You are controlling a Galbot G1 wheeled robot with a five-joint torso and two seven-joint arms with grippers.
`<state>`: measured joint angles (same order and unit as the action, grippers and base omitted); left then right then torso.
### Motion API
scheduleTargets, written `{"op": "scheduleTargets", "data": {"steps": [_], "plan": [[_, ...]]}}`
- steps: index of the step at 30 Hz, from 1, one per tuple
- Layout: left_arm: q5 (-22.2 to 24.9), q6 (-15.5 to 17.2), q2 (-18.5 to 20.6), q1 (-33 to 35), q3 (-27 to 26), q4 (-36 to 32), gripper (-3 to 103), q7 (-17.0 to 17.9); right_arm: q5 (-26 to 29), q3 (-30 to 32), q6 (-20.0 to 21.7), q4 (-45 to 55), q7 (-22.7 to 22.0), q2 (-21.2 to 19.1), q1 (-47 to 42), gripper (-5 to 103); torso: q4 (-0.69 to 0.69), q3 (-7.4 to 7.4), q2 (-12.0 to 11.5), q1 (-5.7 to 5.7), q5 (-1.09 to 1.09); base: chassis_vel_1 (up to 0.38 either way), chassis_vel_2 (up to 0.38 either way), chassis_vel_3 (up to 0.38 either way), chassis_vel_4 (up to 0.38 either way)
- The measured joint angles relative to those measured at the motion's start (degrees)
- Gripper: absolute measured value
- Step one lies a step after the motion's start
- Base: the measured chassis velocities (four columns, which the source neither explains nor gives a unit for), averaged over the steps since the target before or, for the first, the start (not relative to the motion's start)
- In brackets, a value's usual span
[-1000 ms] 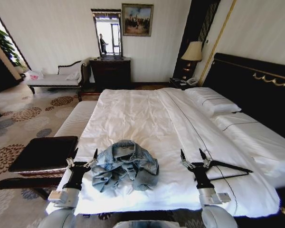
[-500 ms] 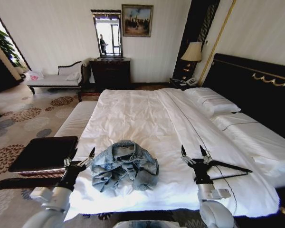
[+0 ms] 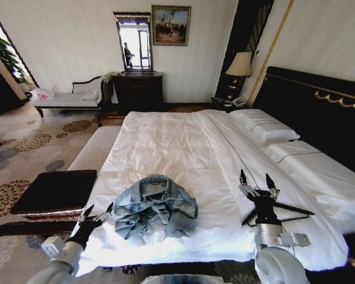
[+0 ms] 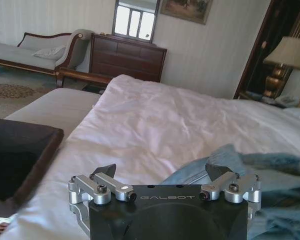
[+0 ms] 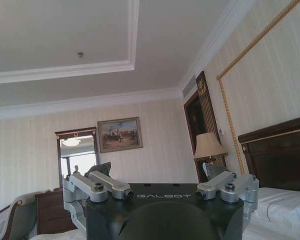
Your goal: Pick up the clothes from the bed and hang them on the clothes hanger.
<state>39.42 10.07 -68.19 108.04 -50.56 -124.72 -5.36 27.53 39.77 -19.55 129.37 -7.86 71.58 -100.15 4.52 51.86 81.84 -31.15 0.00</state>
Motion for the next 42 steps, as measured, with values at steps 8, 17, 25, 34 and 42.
{"op": "scheduleTargets", "data": {"steps": [8,17,25,34,42], "plan": [[7.02,-1.65,4.10,-2.81,-1.30,6.15,100,-6.83,3.73,1.74,-1.14,-0.33,2.21,1.73,-1.88,100,0.01,0.00,0.00,0.00,-0.01,0.000,0.000,0.000,0.000],[9.02,-7.53,1.73,-5.46,0.27,16.51,100,-19.08,3.87,1.72,-1.16,-1.42,2.20,1.75,0.90,100,-0.02,0.00,0.00,0.00,-0.01,0.000,0.000,0.000,0.000],[11.46,-8.16,1.75,-9.64,0.67,25.48,100,-21.63,3.87,0.43,-0.57,-3.53,1.63,1.39,3.09,100,-0.01,0.00,0.00,-0.01,0.00,0.000,0.000,0.000,0.000],[11.30,-5.94,3.24,-13.94,3.07,28.72,100,-21.80,3.65,-0.50,-0.41,-5.78,1.56,1.47,4.46,100,0.00,0.00,0.00,-0.01,0.00,0.000,0.000,0.000,0.000],[11.13,-5.19,3.51,-16.99,5.89,30.79,100,-21.90,3.13,-0.24,-0.41,-6.44,1.51,1.77,3.73,100,0.00,0.00,0.00,-0.01,0.00,0.000,0.000,0.000,0.000]]}}
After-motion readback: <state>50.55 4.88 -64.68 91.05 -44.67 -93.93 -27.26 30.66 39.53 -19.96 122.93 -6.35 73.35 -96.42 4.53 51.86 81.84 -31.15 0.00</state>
